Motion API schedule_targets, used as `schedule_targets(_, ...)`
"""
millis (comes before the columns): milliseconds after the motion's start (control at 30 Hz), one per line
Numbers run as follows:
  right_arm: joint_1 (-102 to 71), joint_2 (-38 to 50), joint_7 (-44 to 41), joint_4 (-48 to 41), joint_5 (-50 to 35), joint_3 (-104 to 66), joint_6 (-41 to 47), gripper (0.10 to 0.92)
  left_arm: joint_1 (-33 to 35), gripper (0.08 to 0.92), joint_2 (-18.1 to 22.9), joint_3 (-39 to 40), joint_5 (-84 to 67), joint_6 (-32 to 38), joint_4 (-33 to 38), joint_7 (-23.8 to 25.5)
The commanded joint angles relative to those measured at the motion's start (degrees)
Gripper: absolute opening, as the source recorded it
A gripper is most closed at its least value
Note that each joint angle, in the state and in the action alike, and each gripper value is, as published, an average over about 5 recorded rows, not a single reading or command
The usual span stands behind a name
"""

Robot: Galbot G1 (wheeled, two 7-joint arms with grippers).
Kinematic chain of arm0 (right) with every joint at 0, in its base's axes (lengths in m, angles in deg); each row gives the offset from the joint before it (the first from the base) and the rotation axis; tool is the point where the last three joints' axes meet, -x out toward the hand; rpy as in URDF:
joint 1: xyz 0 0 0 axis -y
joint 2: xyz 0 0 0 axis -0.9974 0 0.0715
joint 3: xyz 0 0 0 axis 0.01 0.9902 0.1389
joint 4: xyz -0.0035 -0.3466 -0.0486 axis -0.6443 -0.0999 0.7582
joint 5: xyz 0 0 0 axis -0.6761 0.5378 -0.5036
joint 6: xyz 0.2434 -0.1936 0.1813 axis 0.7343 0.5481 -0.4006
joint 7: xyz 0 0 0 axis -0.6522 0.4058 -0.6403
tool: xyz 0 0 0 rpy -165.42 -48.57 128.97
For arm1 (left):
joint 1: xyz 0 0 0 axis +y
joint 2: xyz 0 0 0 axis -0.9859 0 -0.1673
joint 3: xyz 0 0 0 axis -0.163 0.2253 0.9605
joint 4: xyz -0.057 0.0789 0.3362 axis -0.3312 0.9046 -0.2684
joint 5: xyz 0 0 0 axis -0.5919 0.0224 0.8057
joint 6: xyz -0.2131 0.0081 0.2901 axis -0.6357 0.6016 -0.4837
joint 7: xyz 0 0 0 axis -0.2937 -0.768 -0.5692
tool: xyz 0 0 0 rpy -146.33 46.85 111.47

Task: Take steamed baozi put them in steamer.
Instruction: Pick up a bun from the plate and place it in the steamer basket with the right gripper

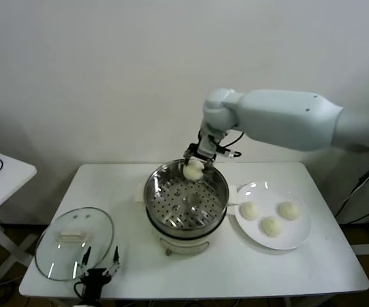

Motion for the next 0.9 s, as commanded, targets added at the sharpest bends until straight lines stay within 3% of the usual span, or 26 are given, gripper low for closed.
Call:
schedule_targets(33, -7.6, -5.1, 2.0, -8.5, 10.2, -1.2, -5.9, 0.611, 0.0, 0.823, 0.0, -0.1, 0.1, 0.2, -0.4, -0.1)
schedule_targets(367, -10.7, -7.2, 3.1, -14.4, 10.7, -2.6, -8.0, 0.616, -0.3, 0.823, 0.0, -0.6, 0.2, 0.7, -1.2, -0.2)
schedule_targets(600, -10.0, -6.0, 6.3, -13.3, 8.7, -4.3, -8.6, 0.772, -0.1, 0.823, 0.2, -0.6, 0.2, 0.7, -0.8, -0.3)
schedule_targets(700, -4.7, -3.0, 5.0, -9.2, 1.3, -2.4, -7.6, 0.813, 0.2, 0.823, 0.2, -0.6, 0.5, 0.7, -0.4, -0.3)
schedule_targets(900, 12.9, 6.4, -1.0, 0.1, -25.4, 13.7, 3.2, 0.823, 1.1, 0.823, 0.1, -0.7, 0.8, 0.6, 0.7, -0.3)
